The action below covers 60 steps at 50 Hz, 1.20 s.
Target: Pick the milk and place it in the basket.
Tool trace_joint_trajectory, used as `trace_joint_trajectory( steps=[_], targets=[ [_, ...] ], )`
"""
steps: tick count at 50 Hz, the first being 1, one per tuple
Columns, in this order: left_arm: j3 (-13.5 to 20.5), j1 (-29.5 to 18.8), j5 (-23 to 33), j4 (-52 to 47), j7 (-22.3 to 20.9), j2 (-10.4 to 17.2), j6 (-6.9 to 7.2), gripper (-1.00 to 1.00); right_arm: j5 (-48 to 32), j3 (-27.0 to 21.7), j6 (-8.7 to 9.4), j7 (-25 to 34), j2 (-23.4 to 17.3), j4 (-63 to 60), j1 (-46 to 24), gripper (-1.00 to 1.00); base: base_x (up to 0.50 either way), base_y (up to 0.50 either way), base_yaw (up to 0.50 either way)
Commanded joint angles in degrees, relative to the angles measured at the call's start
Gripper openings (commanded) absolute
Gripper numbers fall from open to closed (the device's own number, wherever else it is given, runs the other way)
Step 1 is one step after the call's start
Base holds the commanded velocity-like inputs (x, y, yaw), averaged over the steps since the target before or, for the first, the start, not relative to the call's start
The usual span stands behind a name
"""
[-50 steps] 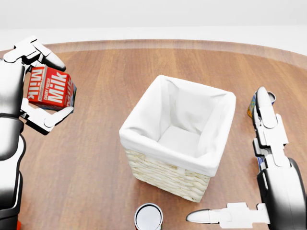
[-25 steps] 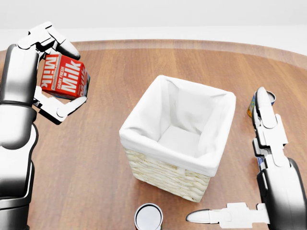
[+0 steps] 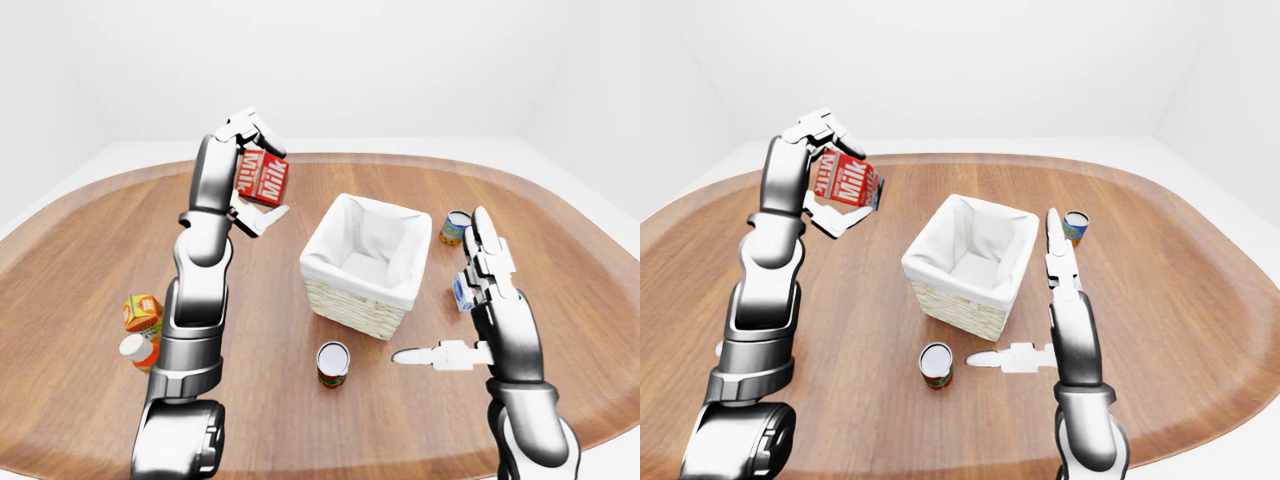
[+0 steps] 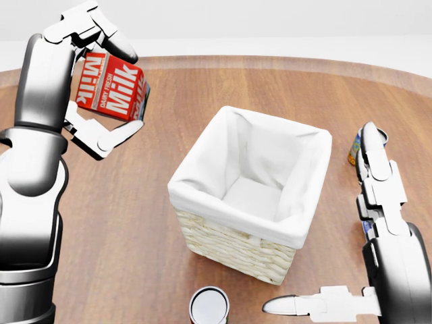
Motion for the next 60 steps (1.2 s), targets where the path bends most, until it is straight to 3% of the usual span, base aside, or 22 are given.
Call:
trace_joint_trajectory(
  steps=[1, 31, 37, 39, 60],
  targets=[
    [-1.6, -1.8, 1.8, -1.5, -0.3, -2.2, 0.0, -1.0, 0.2, -0.1, -0.06, 0.1, 0.0, 0.0, 0.0, 1.0, 0.0, 0.0, 0.0],
    [-5.1, -3.1, 3.7, 6.2, 1.4, -8.3, 0.0, -1.0, 0.5, -0.7, -0.28, 0.3, 0.1, 0.4, -0.2, 1.0, 0.0, 0.0, 0.0],
    [-5.1, -3.6, 2.9, 5.9, 1.3, -9.0, 0.0, -1.0, 0.6, -0.7, -0.29, 0.3, 0.1, 0.3, -0.1, 1.0, 0.0, 0.0, 0.0],
    [-4.6, -3.6, 0.2, 4.0, -0.7, -9.4, 0.0, -1.0, 0.5, -0.6, -0.26, 0.3, 0.1, 0.2, -0.1, 1.0, 0.0, 0.0, 0.0],
    [-5.5, -3.6, -1.6, 4.5, -1.3, -9.3, 0.0, -1.0, 0.4, -0.5, -0.44, 0.2, 0.1, 0.6, -0.2, 1.0, 0.0, 0.0, 0.0]
  ],
)
